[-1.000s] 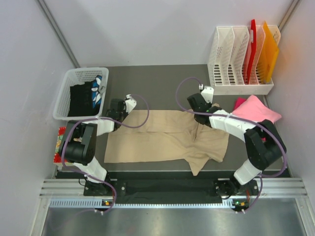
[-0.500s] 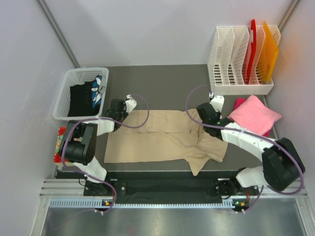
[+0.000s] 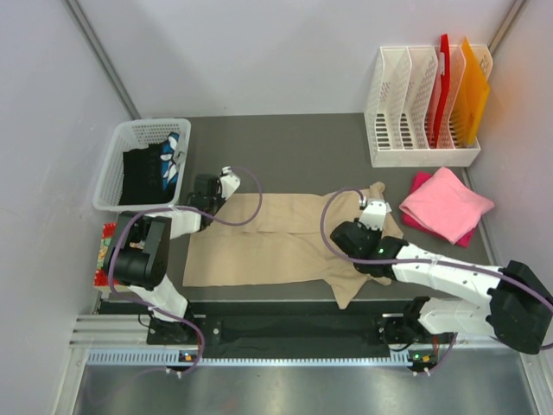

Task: Fold and stack the t-shirts
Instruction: Fold the tshirt

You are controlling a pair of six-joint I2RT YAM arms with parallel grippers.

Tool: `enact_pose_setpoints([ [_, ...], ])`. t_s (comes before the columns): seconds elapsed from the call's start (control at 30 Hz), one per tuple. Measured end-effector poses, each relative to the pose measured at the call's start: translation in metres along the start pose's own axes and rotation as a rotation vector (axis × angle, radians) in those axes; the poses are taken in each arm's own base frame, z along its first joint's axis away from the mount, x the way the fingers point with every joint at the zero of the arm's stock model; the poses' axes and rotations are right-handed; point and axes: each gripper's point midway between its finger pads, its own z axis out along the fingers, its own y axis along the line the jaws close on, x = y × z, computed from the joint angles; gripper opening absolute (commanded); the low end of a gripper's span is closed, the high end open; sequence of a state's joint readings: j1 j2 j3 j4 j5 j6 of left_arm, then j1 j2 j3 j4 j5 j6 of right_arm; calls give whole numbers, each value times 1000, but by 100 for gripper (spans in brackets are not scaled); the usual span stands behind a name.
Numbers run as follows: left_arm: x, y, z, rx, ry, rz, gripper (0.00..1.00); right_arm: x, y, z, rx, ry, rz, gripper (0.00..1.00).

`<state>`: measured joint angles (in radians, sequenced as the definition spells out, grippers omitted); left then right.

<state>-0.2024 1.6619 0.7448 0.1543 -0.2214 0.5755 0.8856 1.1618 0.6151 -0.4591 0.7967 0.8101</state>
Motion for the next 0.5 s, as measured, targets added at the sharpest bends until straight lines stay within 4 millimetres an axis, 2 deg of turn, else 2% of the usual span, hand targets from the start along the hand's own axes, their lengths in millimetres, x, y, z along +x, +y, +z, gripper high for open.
enact_pose_setpoints([
  [0.1,0,-1,0,0,0,2,7,6,-7,-13,20,-12,-6,54],
  [0.2,1,-1,0,1,-1,5,7,6,-13,-22,34,-25,-2,55],
  [0.27,1,-1,0,1,0,5,7,-1,-11,-29,34,-47,1,55],
  [0.37,1,-1,-1,1,-1,5,7,-29,-2,-37,31,-107,25,54],
  [0.43,1,-1,-1,1,0,6,7,-60,6,-38,41,-154,42,54],
  [0.5,1,-1,-1,-1,1,6,7,-94,13,-28,62,-188,87,51],
])
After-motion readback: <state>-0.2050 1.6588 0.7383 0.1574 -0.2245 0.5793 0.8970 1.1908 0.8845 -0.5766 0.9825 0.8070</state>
